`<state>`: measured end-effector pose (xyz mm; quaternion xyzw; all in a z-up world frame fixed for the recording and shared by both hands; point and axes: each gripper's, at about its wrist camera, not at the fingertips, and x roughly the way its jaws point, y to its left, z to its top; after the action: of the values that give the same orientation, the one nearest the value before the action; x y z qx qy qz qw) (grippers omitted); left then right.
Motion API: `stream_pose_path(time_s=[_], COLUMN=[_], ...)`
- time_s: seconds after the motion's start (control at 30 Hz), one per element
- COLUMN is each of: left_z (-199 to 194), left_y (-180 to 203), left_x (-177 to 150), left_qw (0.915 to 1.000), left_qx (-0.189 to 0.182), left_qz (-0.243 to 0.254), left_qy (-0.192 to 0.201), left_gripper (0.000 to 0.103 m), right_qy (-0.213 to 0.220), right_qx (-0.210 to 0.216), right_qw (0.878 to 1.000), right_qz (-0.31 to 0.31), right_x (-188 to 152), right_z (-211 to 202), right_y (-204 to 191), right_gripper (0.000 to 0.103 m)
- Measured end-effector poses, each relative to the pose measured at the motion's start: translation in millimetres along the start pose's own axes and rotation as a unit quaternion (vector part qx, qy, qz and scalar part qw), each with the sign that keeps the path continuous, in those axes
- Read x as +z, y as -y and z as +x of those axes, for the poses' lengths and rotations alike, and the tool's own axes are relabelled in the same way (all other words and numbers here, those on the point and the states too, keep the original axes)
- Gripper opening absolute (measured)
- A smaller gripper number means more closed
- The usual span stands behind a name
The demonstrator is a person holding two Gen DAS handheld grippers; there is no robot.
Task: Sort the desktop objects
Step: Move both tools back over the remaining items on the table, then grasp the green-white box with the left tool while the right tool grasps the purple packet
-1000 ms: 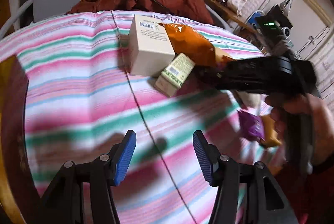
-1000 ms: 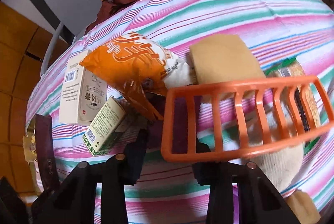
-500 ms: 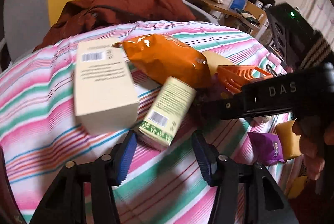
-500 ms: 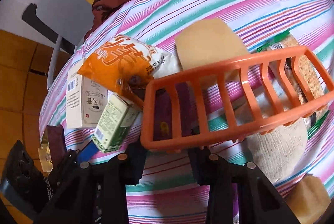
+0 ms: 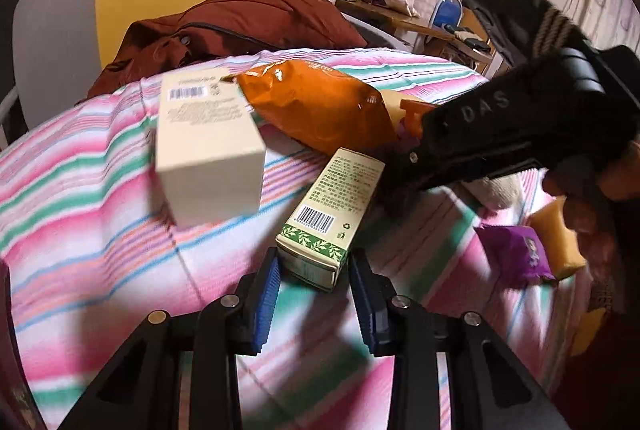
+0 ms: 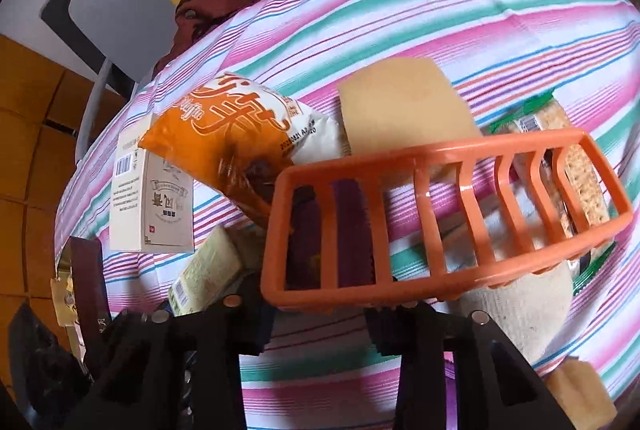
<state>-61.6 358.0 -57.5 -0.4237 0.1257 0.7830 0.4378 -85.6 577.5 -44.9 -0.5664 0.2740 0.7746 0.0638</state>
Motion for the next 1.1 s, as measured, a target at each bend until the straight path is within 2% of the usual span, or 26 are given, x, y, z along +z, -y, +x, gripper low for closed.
stream_pose_path(time_s=[0.13, 0.23, 0.33, 0.4, 0.43, 0.47, 0.53, 0.63, 0.7, 0.77, 0.87, 0.97, 1.03, 1.1], left_z=[-17, -37, -51, -57, -61, -64, -69, -69, -60, -49, -35, -33, -33, -36], left_y=[2, -7, -8, -6, -3, -1, 4, 7, 9, 10, 6, 1, -2, -7], left_x=[-18, -39, -54, -59, -60, -59, -55, -46, -41, -39, -36, -38, -41, -45], left_qw=[0.9998, 0.9985, 0.9974, 0.9974, 0.9979, 0.9981, 0.9983, 0.9985, 0.9988, 0.9992, 0.9997, 0.9995, 0.9989, 0.9989], left_qx=[0.017, 0.026, 0.031, 0.032, 0.035, 0.037, 0.041, 0.041, 0.040, 0.038, 0.024, 0.027, 0.039, 0.032], left_qz=[-0.007, -0.047, -0.065, -0.063, -0.054, -0.045, -0.027, -0.011, 0.001, 0.009, 0.001, -0.007, -0.007, -0.017], left_qy=[-0.002, 0.003, 0.008, 0.010, 0.014, 0.018, 0.031, 0.036, 0.028, 0.011, -0.001, 0.014, 0.023, 0.031], left_gripper=[0.034, 0.034, 0.034, 0.036, 0.042, 0.045, 0.048, 0.054, 0.054, 0.054, 0.054, 0.046, 0.031, 0.030], right_qy=[-0.010, -0.023, -0.027, -0.011, 0.004, 0.015, 0.037, 0.040, 0.033, 0.025, 0.023, 0.019, 0.017, 0.019], right_qx=[0.022, 0.040, 0.029, 0.004, -0.007, -0.014, -0.042, -0.067, -0.081, -0.102, -0.105, -0.106, -0.104, -0.098], right_qw=[1.000, 0.999, 0.999, 1.000, 1.000, 1.000, 0.998, 0.993, 0.991, 0.986, 0.984, 0.982, 0.982, 0.983], right_qz=[0.009, -0.001, -0.005, 0.001, -0.003, -0.012, -0.040, -0.085, -0.106, -0.130, -0.139, -0.153, -0.155, -0.157], right_x=[-1, 0, -1, 0, 1, 2, 2, 3, 4, 5, 11, 15, 10, 10], right_z=[3, 9, 10, 5, -1, -4, -10, -7, 6, 18, 24, 32, 26, 23], right_y=[1, -7, -13, -14, -15, -17, -26, -39, -50, -58, -52, -55, -48, -49], right_gripper=[0.034, 0.034, 0.036, 0.059, 0.073, 0.078, 0.079, 0.079, 0.079, 0.075, 0.071, 0.067, 0.065, 0.064])
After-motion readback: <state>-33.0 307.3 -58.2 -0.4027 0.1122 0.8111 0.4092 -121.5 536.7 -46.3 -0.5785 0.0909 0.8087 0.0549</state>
